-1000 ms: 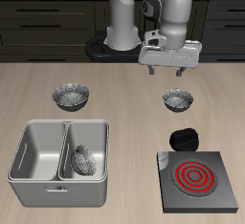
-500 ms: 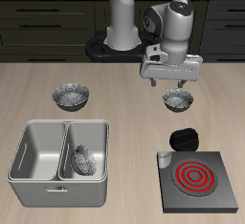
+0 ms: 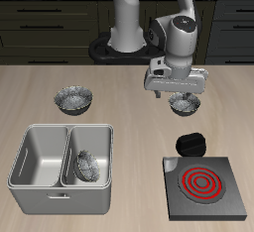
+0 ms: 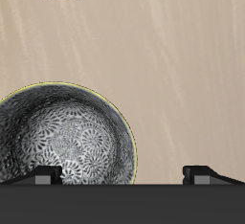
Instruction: Place the smallest bowl in the left side of the drainer and the medium bowl in the right side
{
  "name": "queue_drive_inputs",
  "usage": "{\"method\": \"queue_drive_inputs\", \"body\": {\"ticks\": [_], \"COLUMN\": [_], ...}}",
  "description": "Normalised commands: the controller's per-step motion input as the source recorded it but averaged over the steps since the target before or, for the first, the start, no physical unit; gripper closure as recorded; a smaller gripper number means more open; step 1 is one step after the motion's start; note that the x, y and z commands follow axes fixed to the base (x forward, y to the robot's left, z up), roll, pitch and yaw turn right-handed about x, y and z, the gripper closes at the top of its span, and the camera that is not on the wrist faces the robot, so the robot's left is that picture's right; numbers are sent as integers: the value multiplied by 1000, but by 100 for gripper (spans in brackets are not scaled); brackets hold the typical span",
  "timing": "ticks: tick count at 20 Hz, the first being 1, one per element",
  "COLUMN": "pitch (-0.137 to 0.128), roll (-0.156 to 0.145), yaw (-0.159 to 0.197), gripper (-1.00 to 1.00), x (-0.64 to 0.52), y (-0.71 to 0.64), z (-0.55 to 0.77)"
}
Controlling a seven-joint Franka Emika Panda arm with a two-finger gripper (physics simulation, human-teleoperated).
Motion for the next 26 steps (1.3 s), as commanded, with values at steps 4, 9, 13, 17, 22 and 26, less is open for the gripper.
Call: {"method": "queue_drive_inputs", "body": {"ticks": [4,9,13,17,22,26], "pitch": [69,7,-17,-7,8,-1], "roll": [33,14,22,11,-3,-1], "yaw": [-50,-20,-28,-18,-13,-7], "gripper": [100,100,100,100,100,100], "x": [96,-43,-85,-91,26,-25], "y": [-38,-32,-9,-12,-37,-8], "z": [-273,4,86,57,29,7]}}
